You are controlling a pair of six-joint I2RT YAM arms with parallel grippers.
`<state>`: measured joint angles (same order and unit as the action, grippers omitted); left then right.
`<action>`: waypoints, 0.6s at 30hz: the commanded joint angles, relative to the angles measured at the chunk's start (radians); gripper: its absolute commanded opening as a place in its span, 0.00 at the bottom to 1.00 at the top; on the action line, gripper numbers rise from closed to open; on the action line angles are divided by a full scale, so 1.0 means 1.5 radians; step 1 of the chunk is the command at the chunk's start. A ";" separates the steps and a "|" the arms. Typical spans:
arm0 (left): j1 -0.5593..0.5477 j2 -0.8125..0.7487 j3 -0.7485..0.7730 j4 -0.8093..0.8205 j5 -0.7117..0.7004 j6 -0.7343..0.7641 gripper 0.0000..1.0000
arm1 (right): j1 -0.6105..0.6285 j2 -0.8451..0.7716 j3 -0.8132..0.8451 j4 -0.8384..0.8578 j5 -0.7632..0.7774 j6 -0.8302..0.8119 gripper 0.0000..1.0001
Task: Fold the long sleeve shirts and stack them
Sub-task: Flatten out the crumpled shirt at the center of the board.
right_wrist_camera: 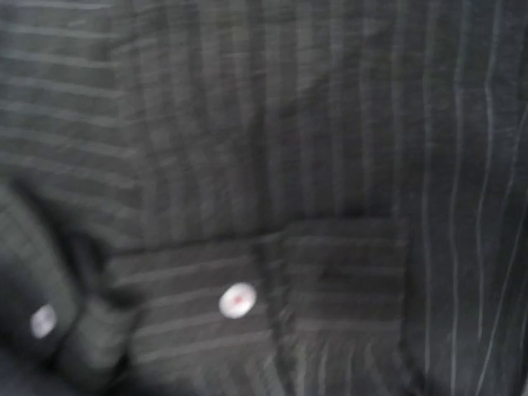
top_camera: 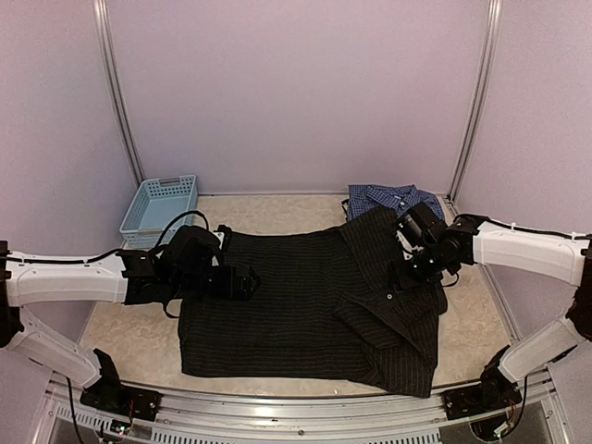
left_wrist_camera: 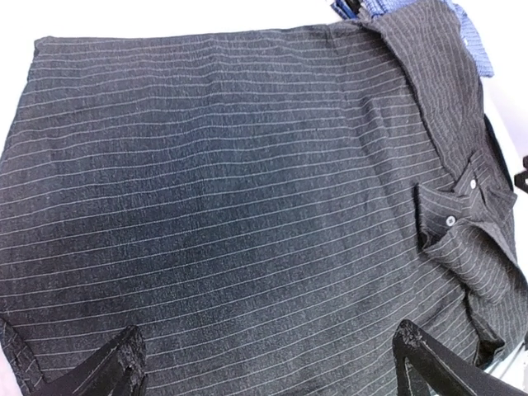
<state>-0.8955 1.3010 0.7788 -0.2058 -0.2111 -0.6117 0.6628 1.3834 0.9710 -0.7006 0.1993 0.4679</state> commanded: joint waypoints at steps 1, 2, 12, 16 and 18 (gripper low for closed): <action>0.006 0.034 0.015 0.026 0.019 0.023 0.99 | -0.052 0.041 -0.013 0.052 -0.035 -0.042 0.66; 0.006 0.038 0.015 0.028 0.021 0.023 0.99 | -0.066 0.048 -0.017 0.060 -0.041 -0.048 0.66; 0.009 0.056 0.016 0.038 0.030 0.030 0.98 | -0.170 0.106 -0.043 0.163 -0.150 -0.120 0.58; 0.010 0.063 0.018 0.038 0.036 0.032 0.98 | -0.197 0.129 -0.044 0.178 -0.189 -0.138 0.53; 0.011 0.064 0.019 0.039 0.037 0.032 0.98 | -0.208 0.137 -0.046 0.182 -0.201 -0.144 0.50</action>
<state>-0.8864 1.3876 0.7803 -0.1699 -0.1673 -0.5766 0.3824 1.5646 0.9169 -0.4778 -0.0284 0.2951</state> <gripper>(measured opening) 0.979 0.520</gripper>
